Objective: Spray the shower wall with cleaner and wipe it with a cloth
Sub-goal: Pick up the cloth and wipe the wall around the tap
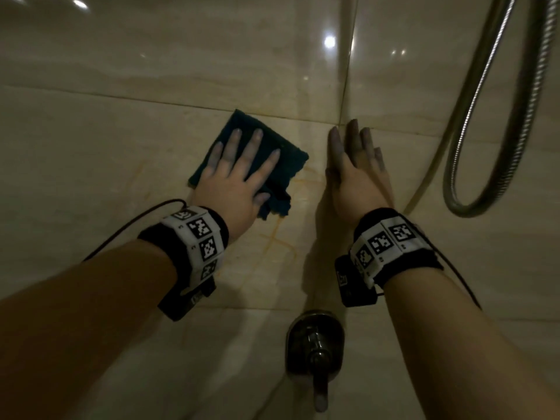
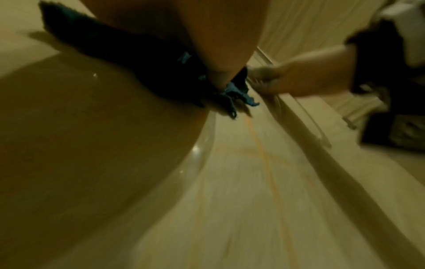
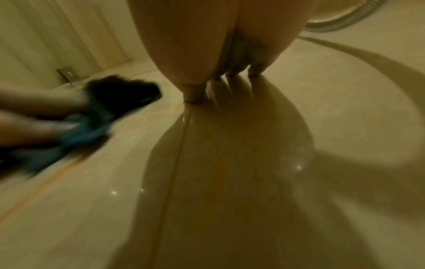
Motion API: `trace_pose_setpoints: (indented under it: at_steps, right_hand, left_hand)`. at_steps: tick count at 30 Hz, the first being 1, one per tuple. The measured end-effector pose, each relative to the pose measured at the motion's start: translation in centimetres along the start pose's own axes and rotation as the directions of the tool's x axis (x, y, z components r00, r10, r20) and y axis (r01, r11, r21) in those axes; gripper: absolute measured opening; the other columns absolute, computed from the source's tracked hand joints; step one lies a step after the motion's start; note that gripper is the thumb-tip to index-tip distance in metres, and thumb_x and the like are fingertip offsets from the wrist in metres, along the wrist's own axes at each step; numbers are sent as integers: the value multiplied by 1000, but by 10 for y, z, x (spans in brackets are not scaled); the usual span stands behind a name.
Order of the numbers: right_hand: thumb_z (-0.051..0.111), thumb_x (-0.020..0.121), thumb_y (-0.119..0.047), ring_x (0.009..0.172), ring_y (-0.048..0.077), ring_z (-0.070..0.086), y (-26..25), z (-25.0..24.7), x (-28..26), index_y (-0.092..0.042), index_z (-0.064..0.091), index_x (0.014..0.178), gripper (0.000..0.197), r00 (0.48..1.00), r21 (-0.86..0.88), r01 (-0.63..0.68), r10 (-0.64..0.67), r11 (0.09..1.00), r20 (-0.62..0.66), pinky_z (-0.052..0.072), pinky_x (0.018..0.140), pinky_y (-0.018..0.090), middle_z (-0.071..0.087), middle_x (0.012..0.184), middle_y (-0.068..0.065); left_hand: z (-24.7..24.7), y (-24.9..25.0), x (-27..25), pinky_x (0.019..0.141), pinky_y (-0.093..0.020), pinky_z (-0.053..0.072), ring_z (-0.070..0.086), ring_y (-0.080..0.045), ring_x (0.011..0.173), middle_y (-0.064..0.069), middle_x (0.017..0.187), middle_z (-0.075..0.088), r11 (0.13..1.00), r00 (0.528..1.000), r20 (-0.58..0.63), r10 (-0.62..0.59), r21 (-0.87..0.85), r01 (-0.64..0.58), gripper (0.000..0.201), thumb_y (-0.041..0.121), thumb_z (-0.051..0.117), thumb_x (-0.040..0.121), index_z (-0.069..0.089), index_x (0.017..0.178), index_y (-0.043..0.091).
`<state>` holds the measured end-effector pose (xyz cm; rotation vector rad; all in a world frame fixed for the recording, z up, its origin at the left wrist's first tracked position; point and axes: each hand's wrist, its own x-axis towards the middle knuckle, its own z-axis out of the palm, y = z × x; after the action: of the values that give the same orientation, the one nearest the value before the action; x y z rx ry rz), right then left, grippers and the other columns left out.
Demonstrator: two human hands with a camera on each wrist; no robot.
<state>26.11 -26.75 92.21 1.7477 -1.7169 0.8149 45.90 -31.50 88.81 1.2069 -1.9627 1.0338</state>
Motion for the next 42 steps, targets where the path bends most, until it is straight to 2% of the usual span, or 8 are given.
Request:
trace_pose_setpoints:
  at_steps: [3,8,15,22,29,33,36,42]
  right_hand:
    - [27,102,-31,148,21,-14,2,15,-9,-29,-6,151,59,999,-10,-20,19,1000,-49,-6,119,36,-17,159,4]
    - [32,101,-34,148,22,-14,8,22,-18,-24,-6,152,64,999,-8,-25,24,1000,-45,-6,119,36,-17,159,5]
    - [41,97,-40,147,20,-16,15,27,-31,-26,-6,151,73,999,49,-31,32,998,-6,-8,119,35,-19,159,1]
    - [42,93,-50,146,17,-20,18,46,-55,-32,-13,149,80,993,56,-114,112,992,43,-11,119,37,-24,157,-4]
    - [51,89,-50,147,16,-18,23,43,-56,-31,-8,150,87,997,86,-73,71,994,27,-8,120,36,-22,158,-4]
    - [52,89,-48,147,18,-17,23,44,-54,-30,-7,151,88,997,89,-69,68,994,23,-7,120,36,-20,159,-2]
    - [51,90,-48,148,19,-15,23,47,-58,-28,-5,151,86,998,77,-62,62,995,-1,-7,120,37,-17,159,-1]
    - [40,94,-45,148,26,-12,13,62,-69,-23,-1,152,75,992,110,-88,97,990,-81,-7,119,43,-12,160,4]
  left_hand:
    - [-9,9,13,118,-44,-8,-15,-34,146,-6,158,-19,1000,999,32,-22,-9,23,68,44,32,98,-8,150,29]
    - [-3,18,11,118,-45,-7,-14,-34,146,-6,159,-19,997,997,13,-70,-16,70,66,43,30,98,-9,150,29]
    - [19,32,-21,115,-47,1,11,-40,145,-14,159,10,1000,1000,-7,0,-14,-1,63,42,31,92,14,151,25]
    - [8,44,-15,118,-46,-7,-12,-36,146,-9,159,-15,998,997,50,-51,-37,53,68,41,37,98,-4,151,30]
    - [-1,54,3,118,-47,-4,-11,-35,146,-7,160,-14,998,998,49,-31,-45,33,65,39,36,98,-1,151,30]
    - [7,54,-12,118,-46,-6,-10,-35,146,-8,160,-13,999,999,33,-4,-46,6,63,38,32,99,-2,151,30]
    - [19,56,-35,117,-45,-11,-14,-35,146,-8,159,-17,1000,995,97,21,-12,-20,63,40,28,100,-9,150,30]
    - [34,55,-51,116,-49,3,10,-41,145,-15,159,11,999,999,-1,53,-4,-53,61,38,35,95,10,150,27]
